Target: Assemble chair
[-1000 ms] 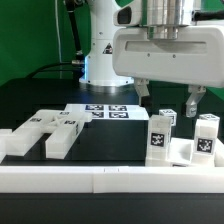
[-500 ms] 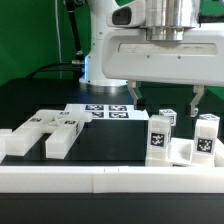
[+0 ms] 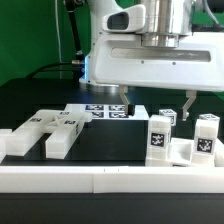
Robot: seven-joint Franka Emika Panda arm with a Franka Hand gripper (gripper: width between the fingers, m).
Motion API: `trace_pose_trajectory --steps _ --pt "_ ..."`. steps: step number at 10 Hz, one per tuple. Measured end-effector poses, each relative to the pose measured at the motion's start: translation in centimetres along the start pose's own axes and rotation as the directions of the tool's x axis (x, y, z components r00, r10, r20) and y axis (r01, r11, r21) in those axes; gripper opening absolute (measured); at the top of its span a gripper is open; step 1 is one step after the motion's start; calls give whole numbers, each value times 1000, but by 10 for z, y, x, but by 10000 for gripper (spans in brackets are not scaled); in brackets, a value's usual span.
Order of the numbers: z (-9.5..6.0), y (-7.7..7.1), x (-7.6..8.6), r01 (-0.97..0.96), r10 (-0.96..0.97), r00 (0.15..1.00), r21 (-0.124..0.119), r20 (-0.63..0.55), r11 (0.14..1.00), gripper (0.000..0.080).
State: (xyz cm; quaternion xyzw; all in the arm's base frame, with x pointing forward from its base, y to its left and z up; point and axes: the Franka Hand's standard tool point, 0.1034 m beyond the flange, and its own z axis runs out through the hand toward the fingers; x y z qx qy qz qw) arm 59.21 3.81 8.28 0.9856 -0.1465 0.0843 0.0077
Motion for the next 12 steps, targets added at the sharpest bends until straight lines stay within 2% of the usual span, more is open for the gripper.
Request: trace_pose_trajectory --steps 1,4,9,12 --pt "8 1 -9 -7 7 1000 -8 -8 1000 649" --pt "31 2 -20 -11 11 1000 -31 -19 999 649" --pt "32 3 -21 -12 11 1000 -32 -19 999 649" --pt "52 5 -28 0 -2 1000 -54 -30 999 649"
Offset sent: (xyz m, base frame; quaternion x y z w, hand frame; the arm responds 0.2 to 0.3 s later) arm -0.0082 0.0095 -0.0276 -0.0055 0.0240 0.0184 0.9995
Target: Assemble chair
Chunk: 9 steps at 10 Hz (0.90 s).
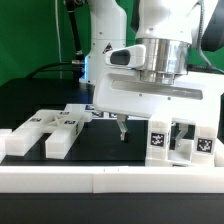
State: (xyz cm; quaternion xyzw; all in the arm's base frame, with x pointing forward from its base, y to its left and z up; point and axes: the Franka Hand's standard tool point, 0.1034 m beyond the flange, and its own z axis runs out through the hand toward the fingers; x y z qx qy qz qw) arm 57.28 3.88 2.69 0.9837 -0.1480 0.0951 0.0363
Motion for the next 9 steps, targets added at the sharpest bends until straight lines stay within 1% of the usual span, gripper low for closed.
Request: trace_pose_trajectory --steps 5,9 --pt "18 3 -10 -1 2 1000 -23 20 1000 649" --pt "18 4 -10 -3 4 1000 -24 20 1000 649"
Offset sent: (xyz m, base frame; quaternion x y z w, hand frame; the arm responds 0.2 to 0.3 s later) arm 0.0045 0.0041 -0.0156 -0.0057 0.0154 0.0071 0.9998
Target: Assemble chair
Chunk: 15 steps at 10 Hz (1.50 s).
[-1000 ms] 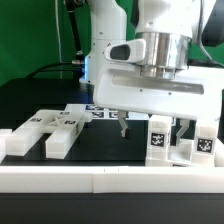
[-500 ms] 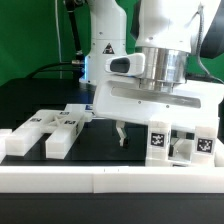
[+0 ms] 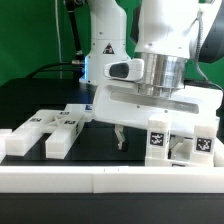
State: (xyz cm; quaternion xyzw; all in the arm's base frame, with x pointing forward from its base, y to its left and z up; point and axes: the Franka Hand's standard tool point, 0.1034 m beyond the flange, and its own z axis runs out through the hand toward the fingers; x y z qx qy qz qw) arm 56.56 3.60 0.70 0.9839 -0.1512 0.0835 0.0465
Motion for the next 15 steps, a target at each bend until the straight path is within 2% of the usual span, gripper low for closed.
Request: trace_pose_trajectory --steps 1,3,4,5,6,11,15 --pt "0 1 0 -1 1 1000 -1 1 1000 649" --pt "0 3 2 -5 5 1000 -2 0 1000 403" --pt "0 4 2 -6 6 1000 -3 -1 1000 403" --pt "0 5 3 -7 7 1000 -3 -1 1000 187" --pt "-1 5 3 -8 8 1000 -3 -2 1000 67" --pt "-7 8 9 -12 12 1000 3 -10 1000 39" --pt "-38 16 17 -25 24 999 29 49 999 37"
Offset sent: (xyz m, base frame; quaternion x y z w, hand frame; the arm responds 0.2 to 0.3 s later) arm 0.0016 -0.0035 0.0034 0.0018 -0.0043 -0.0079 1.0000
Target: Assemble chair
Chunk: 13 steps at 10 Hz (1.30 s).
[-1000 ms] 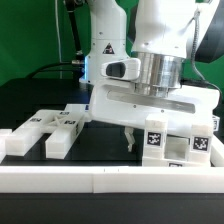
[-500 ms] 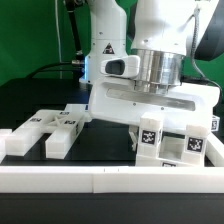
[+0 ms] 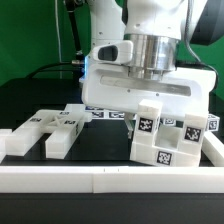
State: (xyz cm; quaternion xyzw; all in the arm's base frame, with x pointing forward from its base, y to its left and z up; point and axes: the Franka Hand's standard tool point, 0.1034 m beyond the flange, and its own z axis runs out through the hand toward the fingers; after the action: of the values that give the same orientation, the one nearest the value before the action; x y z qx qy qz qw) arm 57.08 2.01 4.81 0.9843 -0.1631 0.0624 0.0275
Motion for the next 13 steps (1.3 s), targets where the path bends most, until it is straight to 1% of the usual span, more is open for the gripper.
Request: trace_pose_trajectory --steps 2,3,4,7,9,11,12,13 --pt "-21 4 8 -22 22 1000 18 13 1000 37" --pt "-26 7 12 -30 29 999 21 21 999 37" --pt "-28 8 16 -34 34 999 21 19 999 37" --pt "-26 9 14 -34 34 999 19 21 999 37" --pt "-31 12 15 -10 9 1000 27 19 1000 37" --pt "-40 14 9 60 -61 998 42 19 997 37" --pt "-40 19 8 89 -90 996 44 20 995 37" --pt "-38 18 7 72 -73 997 41 24 997 37"
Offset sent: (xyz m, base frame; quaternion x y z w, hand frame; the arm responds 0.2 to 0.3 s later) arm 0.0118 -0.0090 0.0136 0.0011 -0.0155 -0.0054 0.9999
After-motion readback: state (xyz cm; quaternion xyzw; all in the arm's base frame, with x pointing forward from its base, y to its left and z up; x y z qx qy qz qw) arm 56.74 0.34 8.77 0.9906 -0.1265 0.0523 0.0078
